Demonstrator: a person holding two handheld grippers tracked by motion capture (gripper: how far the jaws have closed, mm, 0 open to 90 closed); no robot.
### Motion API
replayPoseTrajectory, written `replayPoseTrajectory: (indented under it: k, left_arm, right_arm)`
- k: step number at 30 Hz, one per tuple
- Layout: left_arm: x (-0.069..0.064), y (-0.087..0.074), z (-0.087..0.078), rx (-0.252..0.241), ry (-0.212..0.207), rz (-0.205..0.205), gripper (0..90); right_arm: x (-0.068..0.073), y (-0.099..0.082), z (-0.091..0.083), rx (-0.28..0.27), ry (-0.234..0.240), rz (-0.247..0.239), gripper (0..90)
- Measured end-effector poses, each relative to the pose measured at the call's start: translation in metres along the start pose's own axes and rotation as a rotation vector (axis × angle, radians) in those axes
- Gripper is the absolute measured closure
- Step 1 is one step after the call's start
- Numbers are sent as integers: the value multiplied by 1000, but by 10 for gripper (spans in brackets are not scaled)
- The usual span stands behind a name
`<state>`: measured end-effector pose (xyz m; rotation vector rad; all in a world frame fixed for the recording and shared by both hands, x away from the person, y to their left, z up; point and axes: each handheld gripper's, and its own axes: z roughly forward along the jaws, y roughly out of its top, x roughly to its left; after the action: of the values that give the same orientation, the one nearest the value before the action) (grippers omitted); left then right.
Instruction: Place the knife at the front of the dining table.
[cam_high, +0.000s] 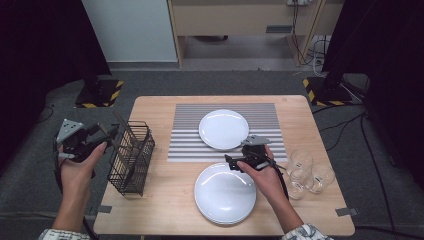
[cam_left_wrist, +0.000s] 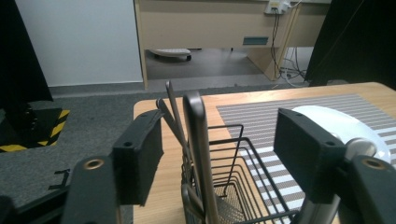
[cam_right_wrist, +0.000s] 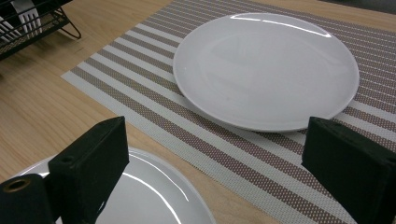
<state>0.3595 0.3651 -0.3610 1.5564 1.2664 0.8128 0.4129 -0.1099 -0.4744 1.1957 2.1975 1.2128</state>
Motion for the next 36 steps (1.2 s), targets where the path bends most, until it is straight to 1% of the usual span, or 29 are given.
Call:
replayPoseTrajectory:
  k: [4,8,10,13,19,22,26,33,36]
  left_arm:
    - [0,-5,1,4,14,13,424]
    - [2,-8,1,-3,26,6,508]
    - [3,-9,1,-6,20,1,555]
    - [3,-10,1,-8,11,11,615]
    - [3,-9,2,-16,19,23,702]
    - [5,-9,1,-15,16,19,750]
    - [6,-10,1,-20,16,17,782]
    - [7,-10,0,-21,0,3,793]
    - [5,-10,0,-21,-6,9,796]
  right_arm:
    - [1,0,0,2,1,-1,73]
    - [1,0,0,2,1,-4,73]
    - [1,0,0,2,1,-3,73]
    - [1,0,0,3,2,-2,73]
    - [1,-1,1,7,3,-6,73]
    - [0,-1,1,8,4,-7,73]
    - [1,-2,2,11,5,-4,73]
    - [0,-2,2,16,8,0,73]
    - [0,-2,2,16,8,1,73]
